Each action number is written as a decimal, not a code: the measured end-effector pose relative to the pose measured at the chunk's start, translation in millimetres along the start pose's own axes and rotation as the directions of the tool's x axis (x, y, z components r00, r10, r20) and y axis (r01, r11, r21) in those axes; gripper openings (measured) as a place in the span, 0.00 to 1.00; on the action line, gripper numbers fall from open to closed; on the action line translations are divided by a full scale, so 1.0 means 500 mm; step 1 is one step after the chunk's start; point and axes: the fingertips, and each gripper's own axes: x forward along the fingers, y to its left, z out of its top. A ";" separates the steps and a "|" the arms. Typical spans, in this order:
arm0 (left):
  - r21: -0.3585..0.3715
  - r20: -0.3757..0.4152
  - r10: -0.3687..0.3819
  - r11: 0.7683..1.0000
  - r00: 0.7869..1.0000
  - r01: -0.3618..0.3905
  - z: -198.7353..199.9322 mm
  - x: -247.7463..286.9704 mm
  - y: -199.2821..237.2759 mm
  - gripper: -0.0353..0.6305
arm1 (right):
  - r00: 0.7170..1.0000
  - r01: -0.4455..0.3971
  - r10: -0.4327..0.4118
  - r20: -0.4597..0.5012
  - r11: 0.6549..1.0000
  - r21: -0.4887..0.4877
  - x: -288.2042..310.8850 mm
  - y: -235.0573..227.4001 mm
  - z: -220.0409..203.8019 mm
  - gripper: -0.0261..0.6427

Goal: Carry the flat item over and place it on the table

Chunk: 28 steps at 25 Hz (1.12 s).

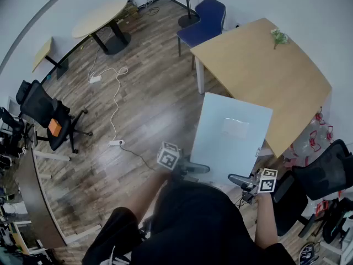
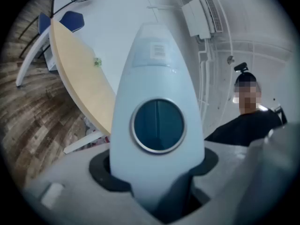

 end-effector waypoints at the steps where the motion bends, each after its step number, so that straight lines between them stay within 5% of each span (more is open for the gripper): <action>1: -0.014 0.000 0.004 1.000 1.000 -0.004 -0.005 0.001 0.002 0.53 | 1.000 0.001 -0.001 0.001 1.000 0.010 -0.003 0.002 -0.006 0.49; 16: -0.076 0.026 0.034 0.997 0.999 -0.032 0.041 -0.068 0.043 0.53 | 1.000 -0.003 0.004 -0.010 0.997 0.075 0.072 -0.048 0.021 0.50; 28: -0.095 0.034 0.005 0.995 0.999 -0.002 0.278 -0.245 0.195 0.54 | 0.999 0.049 -0.050 0.008 0.993 0.108 0.273 -0.193 0.222 0.50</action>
